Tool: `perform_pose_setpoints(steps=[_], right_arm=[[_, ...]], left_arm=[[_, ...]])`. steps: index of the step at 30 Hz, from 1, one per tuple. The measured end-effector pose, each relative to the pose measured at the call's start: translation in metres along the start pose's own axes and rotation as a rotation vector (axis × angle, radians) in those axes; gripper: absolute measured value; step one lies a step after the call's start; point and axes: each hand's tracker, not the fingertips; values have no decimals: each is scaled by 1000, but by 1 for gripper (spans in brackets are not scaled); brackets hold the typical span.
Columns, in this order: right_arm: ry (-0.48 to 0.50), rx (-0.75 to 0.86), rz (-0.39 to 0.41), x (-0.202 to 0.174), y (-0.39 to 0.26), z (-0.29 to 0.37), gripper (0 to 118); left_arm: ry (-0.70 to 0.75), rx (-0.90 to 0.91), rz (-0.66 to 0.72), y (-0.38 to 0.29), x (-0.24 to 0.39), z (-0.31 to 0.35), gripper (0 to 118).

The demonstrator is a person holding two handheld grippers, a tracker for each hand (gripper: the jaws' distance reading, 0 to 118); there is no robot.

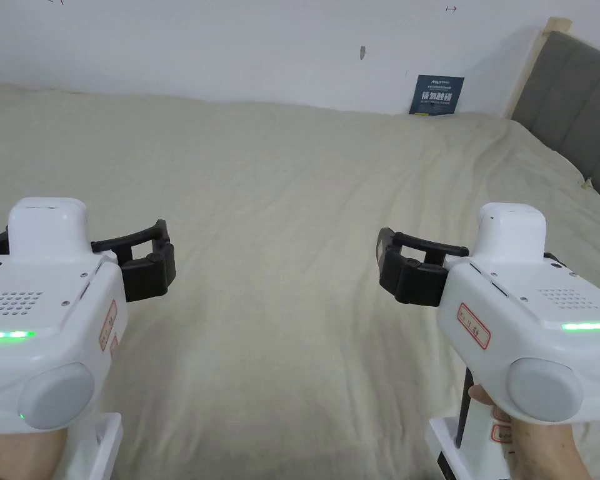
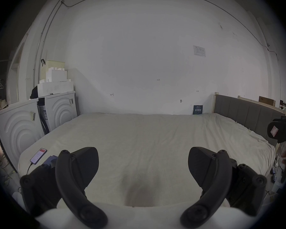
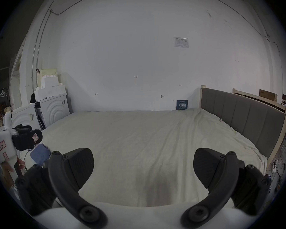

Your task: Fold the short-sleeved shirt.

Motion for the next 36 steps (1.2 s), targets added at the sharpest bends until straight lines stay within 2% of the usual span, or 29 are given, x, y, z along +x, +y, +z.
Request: perform_pose_setpoints(steps=[36], right_arm=[[16,11,-28,-2,-1,7,118]], left_arm=[[-28,-1,-14,-1,2,0,112]])
